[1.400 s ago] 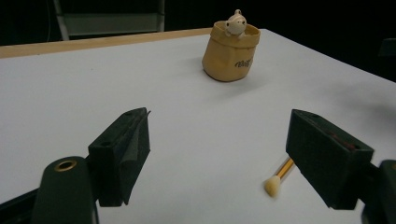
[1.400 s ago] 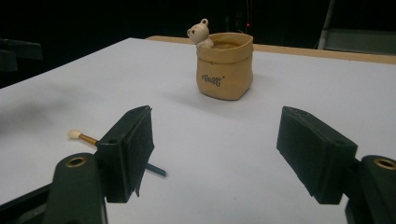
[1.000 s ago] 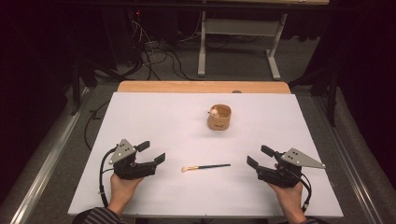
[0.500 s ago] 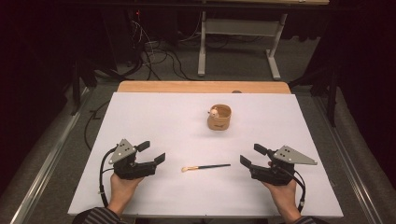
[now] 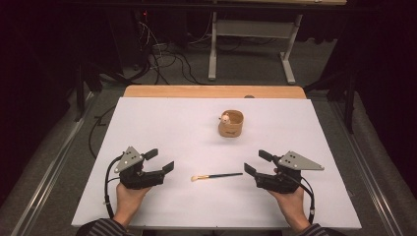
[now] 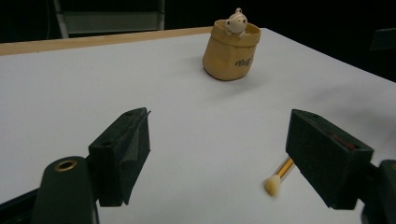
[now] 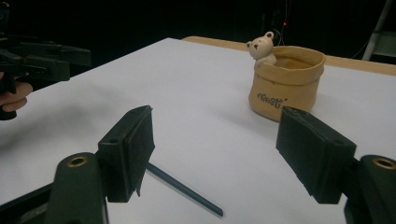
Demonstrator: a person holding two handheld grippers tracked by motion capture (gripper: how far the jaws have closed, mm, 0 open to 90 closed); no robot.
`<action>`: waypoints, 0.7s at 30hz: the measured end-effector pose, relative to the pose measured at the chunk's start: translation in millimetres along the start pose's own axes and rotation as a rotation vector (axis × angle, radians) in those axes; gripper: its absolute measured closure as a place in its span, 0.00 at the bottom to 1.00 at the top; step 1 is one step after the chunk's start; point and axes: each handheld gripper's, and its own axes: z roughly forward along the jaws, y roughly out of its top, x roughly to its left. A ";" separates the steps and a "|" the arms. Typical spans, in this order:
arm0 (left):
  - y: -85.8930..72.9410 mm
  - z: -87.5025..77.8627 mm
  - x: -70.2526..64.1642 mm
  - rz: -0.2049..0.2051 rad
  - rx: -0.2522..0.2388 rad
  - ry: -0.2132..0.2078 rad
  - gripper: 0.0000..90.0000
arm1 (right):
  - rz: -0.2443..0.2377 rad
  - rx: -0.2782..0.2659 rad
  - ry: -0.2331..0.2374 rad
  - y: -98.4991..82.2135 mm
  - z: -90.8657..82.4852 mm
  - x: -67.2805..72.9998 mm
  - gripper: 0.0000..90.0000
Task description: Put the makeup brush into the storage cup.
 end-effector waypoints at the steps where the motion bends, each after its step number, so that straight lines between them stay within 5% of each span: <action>1: 0.0 0.2 0.1 -0.002 0.000 -0.001 0.25 | 0.002 0.001 0.002 0.7 1.1 0.8 0.33; 21: 0.1 0.8 -0.4 0.000 0.000 -0.006 0.25 | -0.031 0.026 0.068 12.1 31.1 20.3 0.32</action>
